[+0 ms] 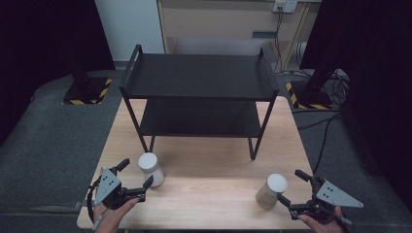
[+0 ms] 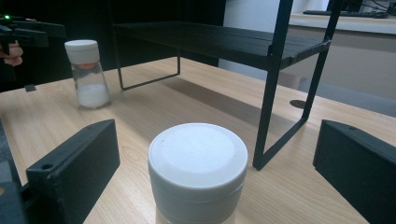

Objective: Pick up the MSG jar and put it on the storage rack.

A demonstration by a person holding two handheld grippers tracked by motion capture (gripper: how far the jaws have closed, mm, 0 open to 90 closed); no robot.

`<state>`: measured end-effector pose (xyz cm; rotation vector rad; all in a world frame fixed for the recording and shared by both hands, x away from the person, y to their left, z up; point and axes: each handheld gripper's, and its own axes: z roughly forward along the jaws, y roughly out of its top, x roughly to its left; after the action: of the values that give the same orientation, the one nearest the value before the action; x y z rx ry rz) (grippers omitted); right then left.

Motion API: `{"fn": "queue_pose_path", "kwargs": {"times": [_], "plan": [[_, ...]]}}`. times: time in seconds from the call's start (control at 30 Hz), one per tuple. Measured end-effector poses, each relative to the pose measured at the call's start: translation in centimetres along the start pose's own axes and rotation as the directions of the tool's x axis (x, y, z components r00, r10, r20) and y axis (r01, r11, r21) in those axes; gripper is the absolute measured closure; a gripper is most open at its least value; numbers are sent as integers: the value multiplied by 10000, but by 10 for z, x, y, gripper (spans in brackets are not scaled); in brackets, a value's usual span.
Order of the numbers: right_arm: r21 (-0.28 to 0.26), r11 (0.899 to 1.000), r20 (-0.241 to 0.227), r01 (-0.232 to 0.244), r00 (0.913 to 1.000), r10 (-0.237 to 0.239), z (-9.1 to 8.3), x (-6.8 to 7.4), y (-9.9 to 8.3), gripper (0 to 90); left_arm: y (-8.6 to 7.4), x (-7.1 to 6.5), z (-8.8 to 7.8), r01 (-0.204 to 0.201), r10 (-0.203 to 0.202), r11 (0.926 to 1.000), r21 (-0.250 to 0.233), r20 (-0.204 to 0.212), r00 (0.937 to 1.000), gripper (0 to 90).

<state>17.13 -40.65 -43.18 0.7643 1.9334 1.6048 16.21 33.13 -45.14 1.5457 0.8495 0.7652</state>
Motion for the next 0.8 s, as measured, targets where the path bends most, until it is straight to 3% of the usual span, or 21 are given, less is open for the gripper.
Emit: {"fn": "queue_pose_path", "kwargs": {"times": [0.43, 0.8], "plan": [[101, 9999, -74, -8, 10000, 9, 1, 0, -1, 11, -4, 0, 7, -21, 20, 9999, 115, 53, 10000, 0], [191, 9998, -75, 6, 10000, -5, -1, 0, -2, 14, -10, 4, 24, 58, -64, 9994, 354, 178, 9998, 7]]}}
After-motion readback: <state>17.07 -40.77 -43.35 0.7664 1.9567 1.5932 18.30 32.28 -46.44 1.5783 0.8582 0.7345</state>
